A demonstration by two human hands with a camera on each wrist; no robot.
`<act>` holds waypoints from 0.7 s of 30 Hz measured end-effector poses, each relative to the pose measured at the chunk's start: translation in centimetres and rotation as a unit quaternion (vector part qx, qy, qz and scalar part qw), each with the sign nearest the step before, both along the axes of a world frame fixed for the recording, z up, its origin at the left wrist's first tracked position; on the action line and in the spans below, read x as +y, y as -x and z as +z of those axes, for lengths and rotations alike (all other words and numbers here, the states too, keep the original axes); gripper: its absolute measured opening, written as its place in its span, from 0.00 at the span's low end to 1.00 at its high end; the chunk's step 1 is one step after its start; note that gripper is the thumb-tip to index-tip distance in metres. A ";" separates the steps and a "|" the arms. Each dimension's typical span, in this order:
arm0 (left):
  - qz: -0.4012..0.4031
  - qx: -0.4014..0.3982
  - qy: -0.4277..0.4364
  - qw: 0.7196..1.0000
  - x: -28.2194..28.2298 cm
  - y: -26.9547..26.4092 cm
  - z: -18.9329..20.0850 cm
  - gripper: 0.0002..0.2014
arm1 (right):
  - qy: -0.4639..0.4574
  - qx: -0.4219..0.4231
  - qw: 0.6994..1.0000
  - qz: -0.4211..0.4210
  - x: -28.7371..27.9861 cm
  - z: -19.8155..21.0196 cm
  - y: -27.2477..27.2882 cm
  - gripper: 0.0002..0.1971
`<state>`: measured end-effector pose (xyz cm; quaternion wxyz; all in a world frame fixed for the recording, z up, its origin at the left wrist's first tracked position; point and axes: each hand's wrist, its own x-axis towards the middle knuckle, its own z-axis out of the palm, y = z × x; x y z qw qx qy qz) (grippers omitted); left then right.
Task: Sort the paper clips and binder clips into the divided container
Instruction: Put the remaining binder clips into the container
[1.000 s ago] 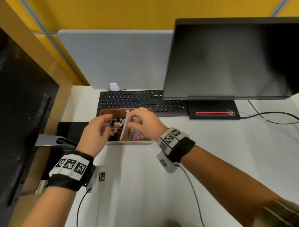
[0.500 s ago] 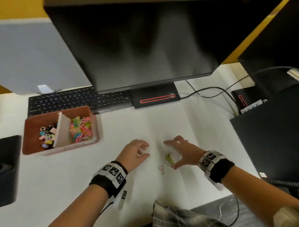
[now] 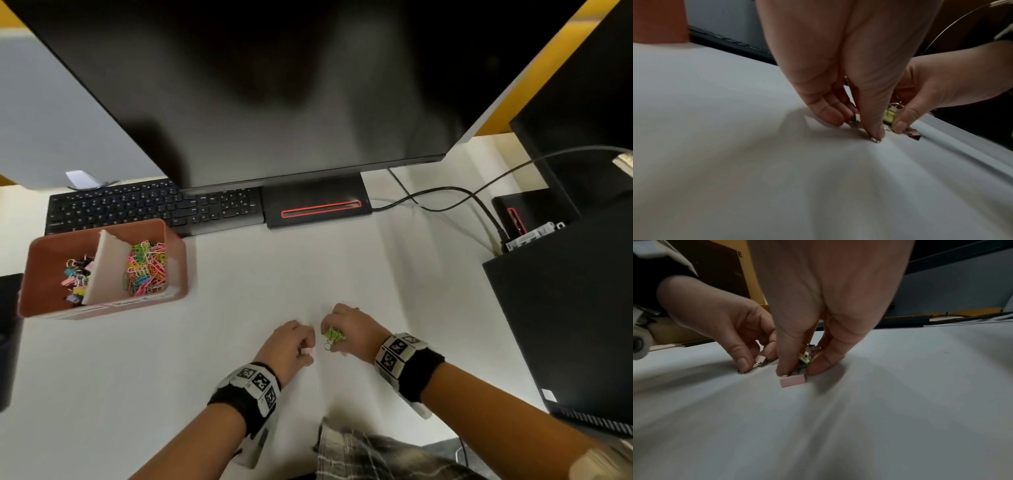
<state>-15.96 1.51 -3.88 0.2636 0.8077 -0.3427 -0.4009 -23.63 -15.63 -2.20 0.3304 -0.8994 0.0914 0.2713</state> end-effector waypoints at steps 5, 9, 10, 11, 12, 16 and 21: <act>0.024 -0.001 0.013 1.000 0.2 -0.3 0.1 0.19 | -0.022 -0.035 0.999 0.006 0.1 -0.3 0.1 0.13; 0.022 -0.023 0.038 0.999 0.1 -0.3 0.3 0.14 | -0.056 -0.057 0.993 -0.085 -1.3 0.2 -0.4 0.15; 0.016 -0.017 0.047 0.999 0.0 -0.4 0.4 0.11 | -0.052 -0.065 0.990 -0.118 -1.9 0.3 -0.5 0.15; 0.007 -0.004 0.054 0.999 -0.2 -0.4 0.6 0.09 | -0.048 -0.070 0.985 -0.147 -2.5 0.4 -0.5 0.16; -0.002 0.012 0.061 0.998 -0.5 -0.3 0.7 0.09 | -0.043 -0.071 0.982 -0.167 -3.1 0.5 -0.4 0.16; -0.083 0.038 0.062 0.994 -2.9 0.9 0.8 0.23 | -0.021 -0.056 0.982 -0.179 -5.1 0.3 0.7 0.16; -0.153 0.001 0.008 0.988 -4.8 2.0 0.4 0.13 | 0.010 -0.048 0.983 -0.179 -6.1 -0.3 1.7 0.16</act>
